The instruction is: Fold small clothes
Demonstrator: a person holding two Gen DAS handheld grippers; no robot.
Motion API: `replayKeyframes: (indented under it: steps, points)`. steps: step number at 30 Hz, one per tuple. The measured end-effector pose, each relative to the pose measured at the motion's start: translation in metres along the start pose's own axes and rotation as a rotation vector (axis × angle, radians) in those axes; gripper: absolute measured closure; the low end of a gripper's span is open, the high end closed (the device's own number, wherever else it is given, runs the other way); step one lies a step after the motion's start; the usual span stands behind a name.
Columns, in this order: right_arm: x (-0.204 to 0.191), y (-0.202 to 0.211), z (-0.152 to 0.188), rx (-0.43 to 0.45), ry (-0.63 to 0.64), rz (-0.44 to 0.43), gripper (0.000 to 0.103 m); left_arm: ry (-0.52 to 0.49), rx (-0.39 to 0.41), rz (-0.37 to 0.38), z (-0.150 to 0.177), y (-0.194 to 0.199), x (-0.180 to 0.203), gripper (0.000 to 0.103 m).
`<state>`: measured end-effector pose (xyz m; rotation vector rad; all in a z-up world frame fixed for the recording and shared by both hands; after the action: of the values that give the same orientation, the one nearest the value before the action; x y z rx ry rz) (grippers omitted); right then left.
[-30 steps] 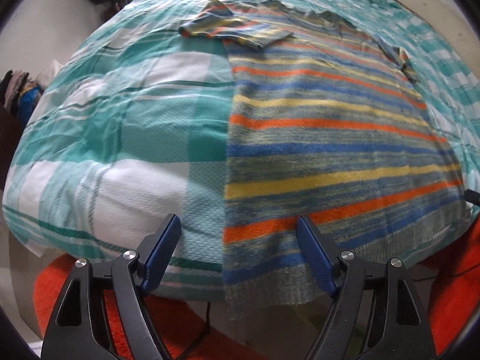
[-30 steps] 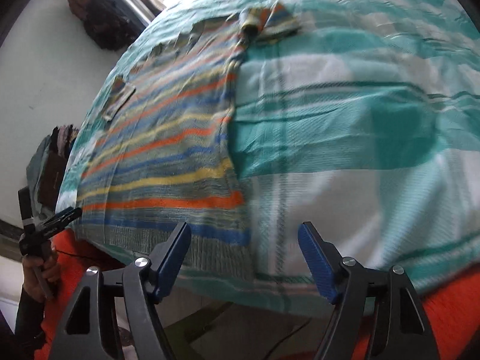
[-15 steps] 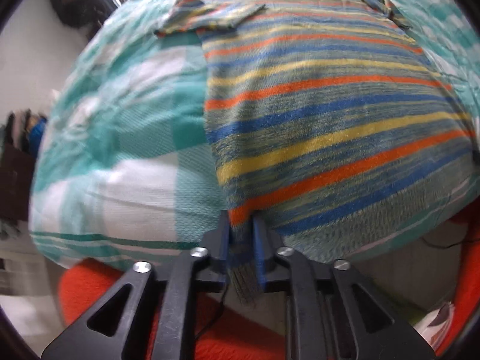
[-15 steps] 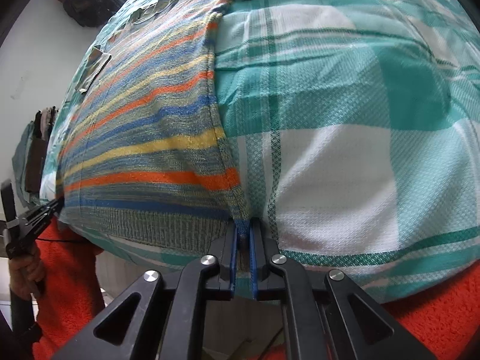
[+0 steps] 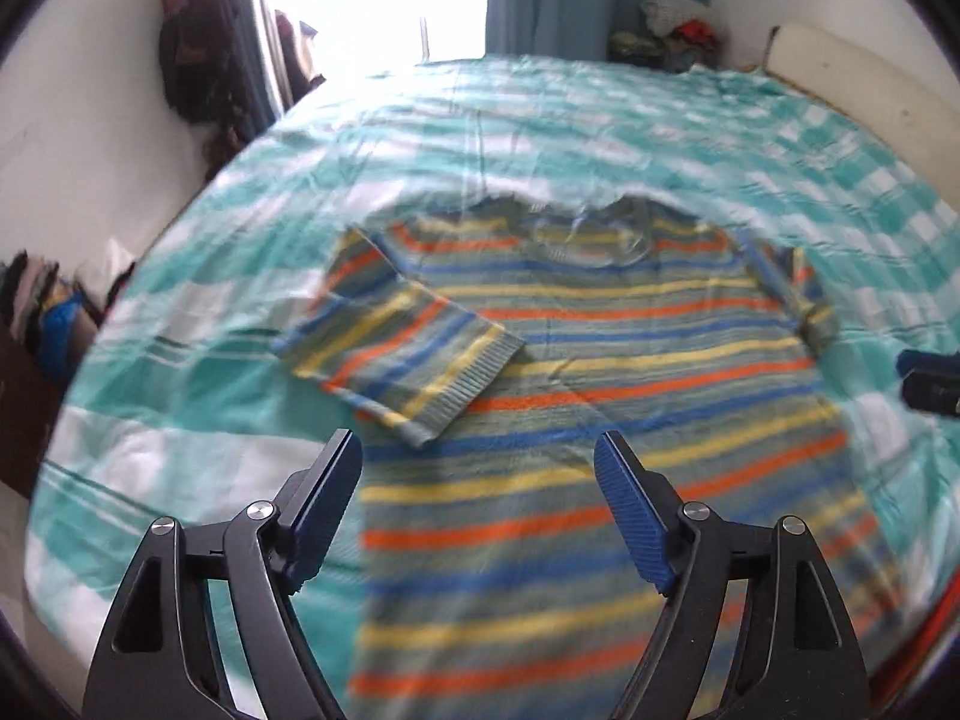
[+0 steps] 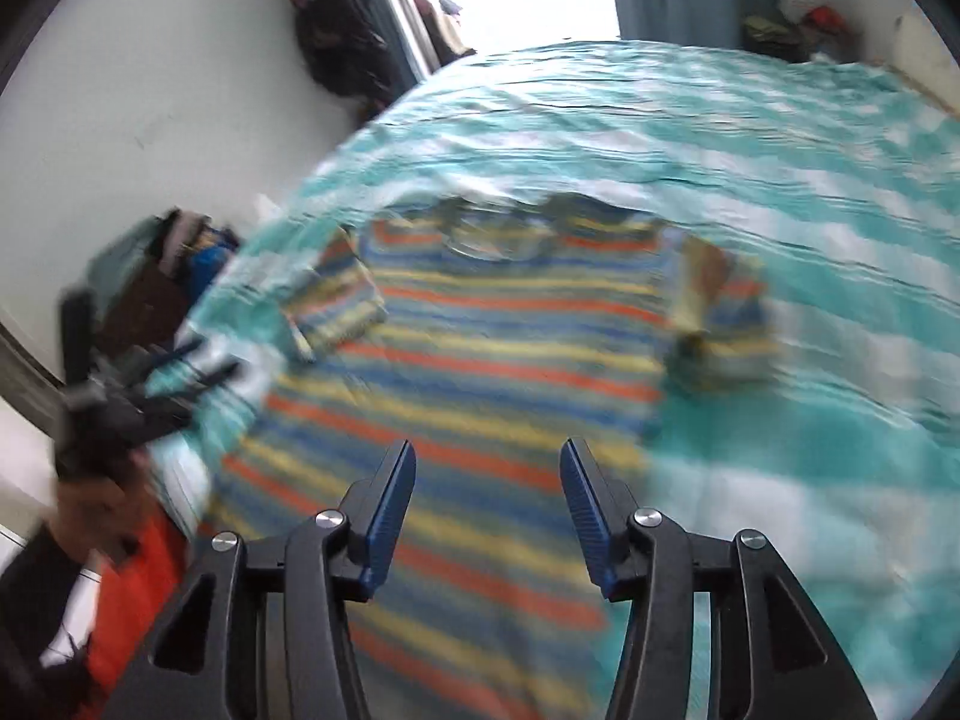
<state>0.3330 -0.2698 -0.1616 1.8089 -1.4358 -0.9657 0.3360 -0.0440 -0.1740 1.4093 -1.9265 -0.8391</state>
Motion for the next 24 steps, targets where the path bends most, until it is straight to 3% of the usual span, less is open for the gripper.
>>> replayKeyframes:
  steps: [4, 5, 6, 7, 9, 11, 14, 17, 19, 22, 24]
  points:
    - [-0.008, -0.078, 0.015, -0.086, -0.009, -0.049, 0.053, -0.031, -0.071, -0.106, 0.027, -0.051, -0.019, 0.021]
    - [-0.003, -0.096, 0.023, -0.115, -0.003, -0.023, 0.053, -0.038, -0.104, -0.133, 0.043, -0.065, -0.030, 0.013]
    - [0.006, -0.108, 0.032, -0.131, 0.002, 0.012, 0.058, -0.028, -0.101, -0.128, 0.051, -0.070, -0.038, 0.008]
    - [0.019, -0.114, 0.039, -0.124, -0.005, 0.008, 0.074, 0.039, -0.050, -0.086, 0.058, -0.068, -0.052, 0.002]
    - [0.052, -0.107, 0.047, -0.095, -0.084, -0.006, 0.090, 0.130, -0.051, -0.019, 0.058, -0.066, -0.066, 0.001]
    - [0.086, -0.095, 0.054, -0.092, -0.144, 0.034, 0.093, 0.137, -0.043, -0.012, 0.056, -0.068, -0.067, 0.000]
    - [0.109, -0.075, 0.057, -0.102, -0.158, 0.093, 0.093, 0.094, -0.036, -0.062, 0.055, -0.072, -0.058, 0.000]
    - [0.104, -0.045, 0.040, -0.029, -0.116, 0.157, 0.074, 0.088, -0.033, -0.070, 0.057, -0.070, -0.057, 0.000]
    - [0.099, -0.034, 0.030, 0.017, -0.097, 0.147, 0.056, 0.092, -0.033, -0.065, 0.057, -0.071, -0.058, 0.000]
    - [0.101, -0.041, 0.031, 0.019, -0.035, 0.183, 0.054, 0.088, -0.032, -0.071, 0.057, -0.072, -0.058, 0.000]
    - [0.128, -0.054, 0.042, -0.019, -0.062, 0.226, 0.054, 0.087, -0.031, -0.071, 0.057, -0.072, -0.059, 0.000]
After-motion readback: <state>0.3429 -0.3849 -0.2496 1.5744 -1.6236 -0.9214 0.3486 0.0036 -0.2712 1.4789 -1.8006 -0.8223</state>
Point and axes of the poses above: each gripper's, at about its wrist camera, not at the fingertips, and y roughly against the way its jaws point, x to its right, z to its underside, the point moved 4 cm from there along -y, roughly the way its jaws point, and after that the axes turned 10 degrees about z, right-handed, at the moved point
